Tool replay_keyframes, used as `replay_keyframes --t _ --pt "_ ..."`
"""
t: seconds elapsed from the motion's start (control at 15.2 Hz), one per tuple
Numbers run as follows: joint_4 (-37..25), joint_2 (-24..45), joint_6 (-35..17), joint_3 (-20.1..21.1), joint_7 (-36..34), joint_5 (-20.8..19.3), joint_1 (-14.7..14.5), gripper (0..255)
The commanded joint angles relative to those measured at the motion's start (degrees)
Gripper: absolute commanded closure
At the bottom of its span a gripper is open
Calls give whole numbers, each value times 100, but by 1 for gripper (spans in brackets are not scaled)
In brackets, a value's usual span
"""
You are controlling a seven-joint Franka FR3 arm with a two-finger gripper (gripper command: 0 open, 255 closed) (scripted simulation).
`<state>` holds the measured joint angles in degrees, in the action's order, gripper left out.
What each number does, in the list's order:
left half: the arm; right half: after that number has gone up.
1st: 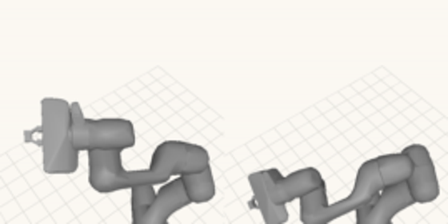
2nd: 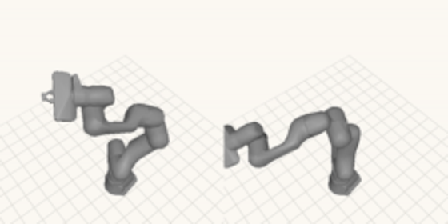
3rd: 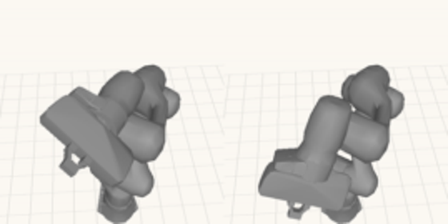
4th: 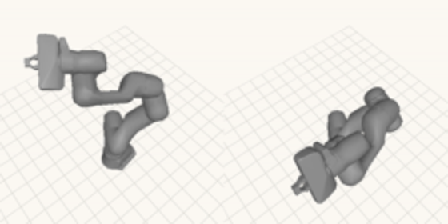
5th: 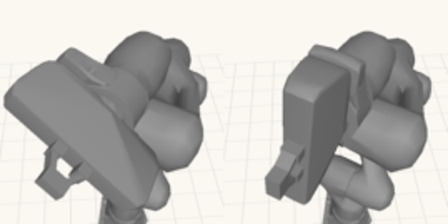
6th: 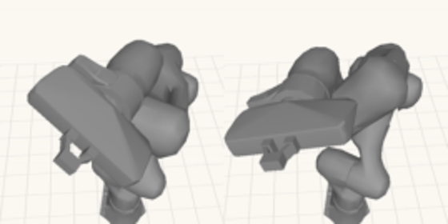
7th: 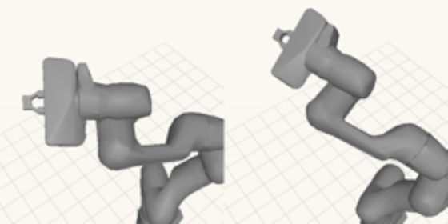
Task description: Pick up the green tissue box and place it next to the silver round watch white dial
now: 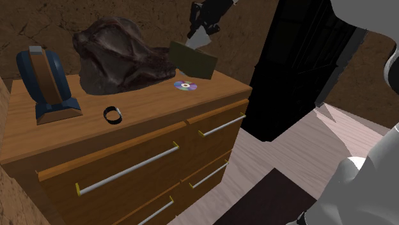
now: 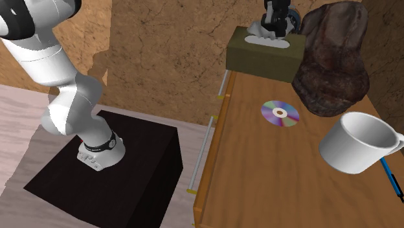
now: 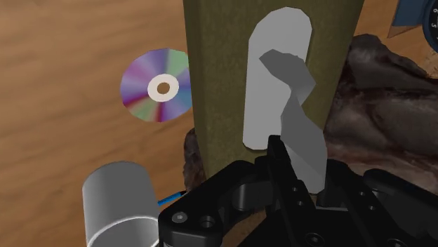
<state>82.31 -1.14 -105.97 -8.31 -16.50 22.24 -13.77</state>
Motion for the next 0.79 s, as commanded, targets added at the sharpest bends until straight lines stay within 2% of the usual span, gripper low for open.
replay_keyframes --t 0.0,0.4,0.73 --pt "68 -27 -163 170 -306 -136 -158 255" --pt "30 56 -480 606 -1134 -516 -572 255" --pt "499 -67 -834 643 -1100 -515 -609 255"
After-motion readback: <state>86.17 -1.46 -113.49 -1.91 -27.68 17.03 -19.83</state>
